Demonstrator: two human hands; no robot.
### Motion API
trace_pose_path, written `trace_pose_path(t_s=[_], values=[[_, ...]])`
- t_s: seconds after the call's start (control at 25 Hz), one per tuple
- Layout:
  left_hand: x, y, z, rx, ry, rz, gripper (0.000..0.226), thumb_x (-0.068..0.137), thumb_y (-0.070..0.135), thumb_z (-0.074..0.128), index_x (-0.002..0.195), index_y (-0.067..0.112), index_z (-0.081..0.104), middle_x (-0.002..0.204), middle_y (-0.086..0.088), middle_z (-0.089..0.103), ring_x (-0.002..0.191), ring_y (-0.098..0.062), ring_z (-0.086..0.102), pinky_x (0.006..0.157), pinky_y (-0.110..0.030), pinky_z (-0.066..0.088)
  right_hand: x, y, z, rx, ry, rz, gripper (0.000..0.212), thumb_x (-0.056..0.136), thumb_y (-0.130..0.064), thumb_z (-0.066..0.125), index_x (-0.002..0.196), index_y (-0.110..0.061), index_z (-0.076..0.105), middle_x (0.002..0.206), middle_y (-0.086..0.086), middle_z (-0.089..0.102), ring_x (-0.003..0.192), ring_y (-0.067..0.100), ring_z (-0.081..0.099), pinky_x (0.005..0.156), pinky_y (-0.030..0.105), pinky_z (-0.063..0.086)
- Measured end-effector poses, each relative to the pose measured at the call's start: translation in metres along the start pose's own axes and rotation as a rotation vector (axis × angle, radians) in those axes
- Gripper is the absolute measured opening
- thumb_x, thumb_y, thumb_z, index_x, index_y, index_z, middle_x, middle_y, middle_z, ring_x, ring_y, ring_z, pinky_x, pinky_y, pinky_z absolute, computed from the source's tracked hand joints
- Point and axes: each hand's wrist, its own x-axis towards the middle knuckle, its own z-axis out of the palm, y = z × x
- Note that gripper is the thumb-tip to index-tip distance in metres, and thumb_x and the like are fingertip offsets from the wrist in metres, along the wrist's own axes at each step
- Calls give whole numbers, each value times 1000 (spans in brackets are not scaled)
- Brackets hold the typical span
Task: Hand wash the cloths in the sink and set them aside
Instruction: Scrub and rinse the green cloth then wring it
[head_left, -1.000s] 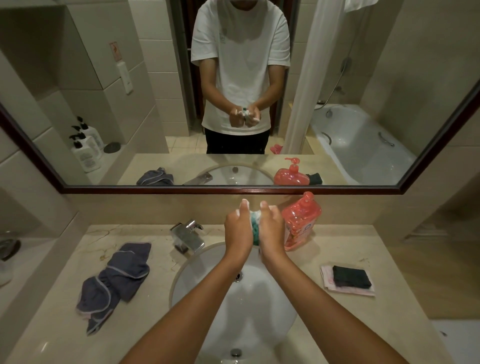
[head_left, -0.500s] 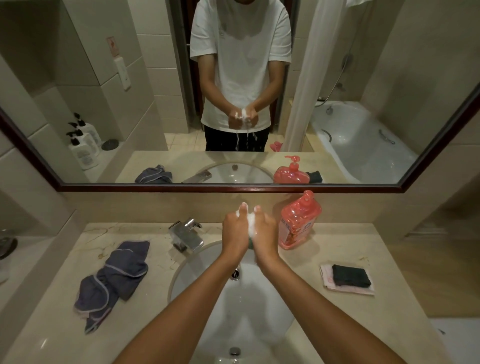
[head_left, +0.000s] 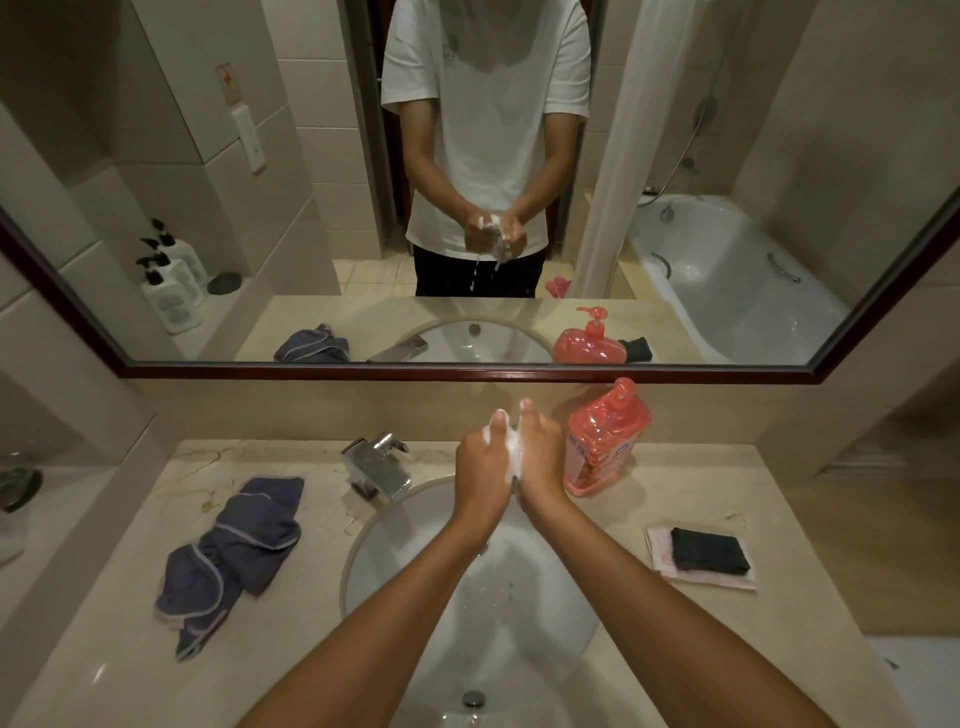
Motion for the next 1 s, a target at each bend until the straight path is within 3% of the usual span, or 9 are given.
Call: trace_pose_path(t_s=[0.2,0.32,0.44,0.64,0.76,0.88,1.0], values=[[15,-1,-8,-7,-4,-16,54,108,31,42,56,17,45,44,8,46,39,-1,40,45,-23,30,-13,10,7,-75,-31,-21,51,105,-33,43,59,-15,54,54,-3,54,54,15,52,54,29,39],[5,-4,-1,34,-12,13,55,107,33,42,55,20,49,45,8,50,41,1,44,45,-21,32,2,0,1,-27,-3,-47,51,106,-26,44,57,-10,49,54,7,50,52,19,47,55,32,36],[16,-3,-5,14,-4,-34,56,108,32,41,54,17,45,45,6,47,40,-4,41,47,-27,31,-8,8,8,-67,-15,-48,53,106,-30,42,62,-3,53,56,15,49,55,19,48,57,32,36],[10,-5,2,9,-13,-59,54,107,35,43,57,18,53,47,7,53,41,0,48,45,-22,34,6,0,1,-45,-27,-33,44,107,-22,43,63,-17,49,60,1,50,47,3,50,54,24,41],[21,-3,-3,-24,-22,-80,55,108,33,43,55,17,46,39,9,47,36,1,41,45,-24,31,-7,6,10,23,-1,6,45,105,-25,45,63,-13,54,59,6,51,56,18,50,58,30,37],[18,-3,-1,-37,-29,-83,55,108,33,43,55,18,44,38,9,44,36,0,39,45,-24,30,-7,7,8,56,19,33,49,105,-26,45,57,-18,47,52,-1,46,53,18,46,59,32,36],[12,-4,0,-10,-28,-24,56,108,31,43,53,19,47,39,9,47,39,-1,42,46,-24,31,-2,3,4,18,-11,29,46,106,-26,43,63,-12,51,59,8,53,50,10,51,58,31,40]])
